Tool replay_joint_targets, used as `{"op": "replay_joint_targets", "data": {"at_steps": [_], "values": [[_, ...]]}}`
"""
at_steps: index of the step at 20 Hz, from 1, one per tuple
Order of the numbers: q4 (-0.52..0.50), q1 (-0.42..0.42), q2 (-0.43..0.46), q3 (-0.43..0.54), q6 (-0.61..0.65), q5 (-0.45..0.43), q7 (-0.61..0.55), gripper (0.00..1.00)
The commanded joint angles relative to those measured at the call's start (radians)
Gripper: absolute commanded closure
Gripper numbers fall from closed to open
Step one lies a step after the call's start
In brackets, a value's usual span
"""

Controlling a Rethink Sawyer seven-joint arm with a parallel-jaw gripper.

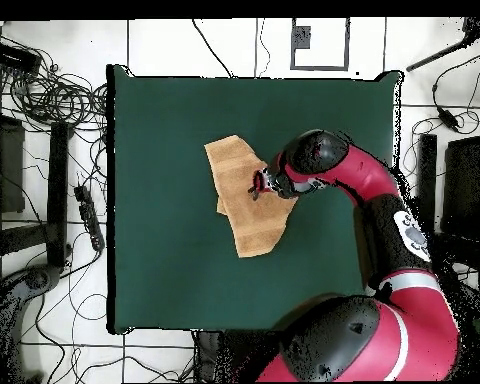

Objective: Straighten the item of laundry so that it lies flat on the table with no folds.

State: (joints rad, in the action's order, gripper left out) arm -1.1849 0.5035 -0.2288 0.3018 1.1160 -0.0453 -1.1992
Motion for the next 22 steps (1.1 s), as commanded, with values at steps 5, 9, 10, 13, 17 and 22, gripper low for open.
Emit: {"op": "replay_joint_targets", "data": {"at_steps": [5,9,10,13,17,22], "values": [[-0.036,-0.062,-0.073,-0.100,0.006,-0.063,-0.198,0.00],[-0.081,-0.071,-0.097,-0.135,-0.075,-0.007,-0.335,0.00],[-0.091,-0.072,-0.104,-0.143,-0.117,0.003,-0.362,0.00],[-0.052,-0.085,-0.098,-0.144,-0.125,-0.006,-0.338,0.00],[0.128,-0.142,-0.045,-0.162,0.002,-0.022,-0.342,0.00],[0.177,-0.203,-0.061,-0.184,0.121,0.008,-0.395,0.00]]}}
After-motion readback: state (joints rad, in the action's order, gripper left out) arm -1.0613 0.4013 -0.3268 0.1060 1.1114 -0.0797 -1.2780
